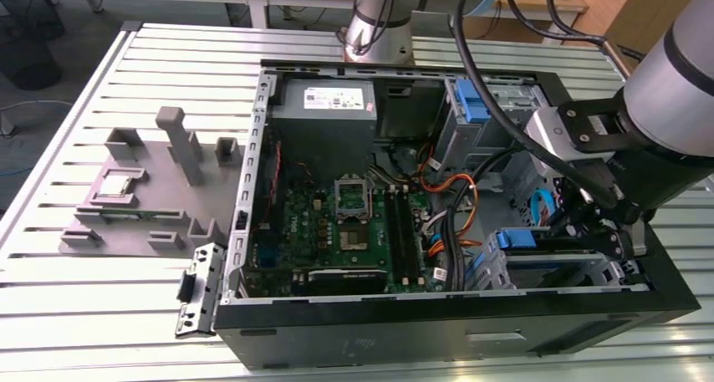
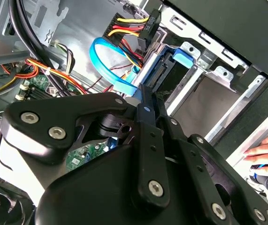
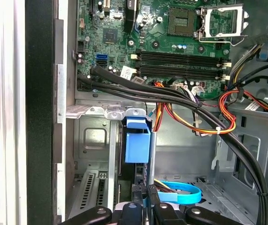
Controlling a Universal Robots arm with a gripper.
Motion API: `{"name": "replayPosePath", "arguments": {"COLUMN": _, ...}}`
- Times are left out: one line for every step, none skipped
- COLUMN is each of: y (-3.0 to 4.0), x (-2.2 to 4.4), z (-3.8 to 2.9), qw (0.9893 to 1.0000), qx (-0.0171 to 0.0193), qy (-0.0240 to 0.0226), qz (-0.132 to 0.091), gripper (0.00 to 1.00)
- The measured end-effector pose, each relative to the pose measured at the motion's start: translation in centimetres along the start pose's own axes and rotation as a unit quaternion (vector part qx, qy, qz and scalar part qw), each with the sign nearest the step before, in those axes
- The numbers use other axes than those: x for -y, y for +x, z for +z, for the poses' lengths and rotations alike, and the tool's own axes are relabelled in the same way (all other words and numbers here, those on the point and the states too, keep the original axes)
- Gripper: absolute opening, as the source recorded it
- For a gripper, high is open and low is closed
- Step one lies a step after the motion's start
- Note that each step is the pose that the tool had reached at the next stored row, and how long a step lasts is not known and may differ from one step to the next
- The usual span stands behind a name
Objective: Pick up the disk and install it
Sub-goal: 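Insert the first disk wire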
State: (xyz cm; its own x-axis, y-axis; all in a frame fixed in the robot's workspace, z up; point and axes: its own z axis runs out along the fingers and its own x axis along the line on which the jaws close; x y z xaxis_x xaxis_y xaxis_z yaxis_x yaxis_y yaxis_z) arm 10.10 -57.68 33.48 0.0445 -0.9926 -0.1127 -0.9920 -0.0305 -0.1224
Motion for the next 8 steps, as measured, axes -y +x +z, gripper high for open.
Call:
{"name": "replayPosePath", "arguments": {"y": 0.00, "x": 0.00, "z": 0.03, "qw": 1.0000, "qx": 0.0000, "qy": 0.0000, "qz": 0.000, "gripper": 0.16}}
{"name": "replayPosePath", "arguments": {"y": 0.01, "x": -0.01, "z": 0.07, "qw": 1.0000, "qx": 0.0000, "qy": 0.0000, "qz": 0.000, "gripper": 0.16}}
{"name": "replayPosePath", "arguments": {"y": 0.01, "x": -0.01, "z": 0.11, "qw": 1.0000, "qx": 0.0000, "qy": 0.0000, "qz": 0.000, "gripper": 0.16}}
{"name": "replayPosePath", "arguments": {"y": 0.02, "x": -0.02, "z": 0.14, "qw": 1.0000, "qx": -0.0001, "qy": 0.0000, "qz": 0.000, "gripper": 0.16}}
{"name": "replayPosePath", "arguments": {"y": 0.02, "x": -0.02, "z": 0.16, "qw": 1.0000, "qx": -0.0001, "qy": 0.0000, "qz": 0.000, "gripper": 0.16}}
{"name": "replayPosePath", "arguments": {"y": 0.02, "x": -0.02, "z": 0.18, "qw": 1.0000, "qx": -0.0001, "qy": 0.0000, "qz": 0.000, "gripper": 0.16}}
{"name": "replayPosePath", "arguments": {"y": 0.03, "x": -0.03, "z": 0.21, "qw": 1.0000, "qx": 0.0000, "qy": 0.0000, "qz": 0.000, "gripper": 0.16}}
{"name": "replayPosePath", "arguments": {"y": 0.03, "x": -0.03, "z": 0.25, "qw": 1.0000, "qx": 0.0001, "qy": 0.0000, "qz": 0.000, "gripper": 0.16}}
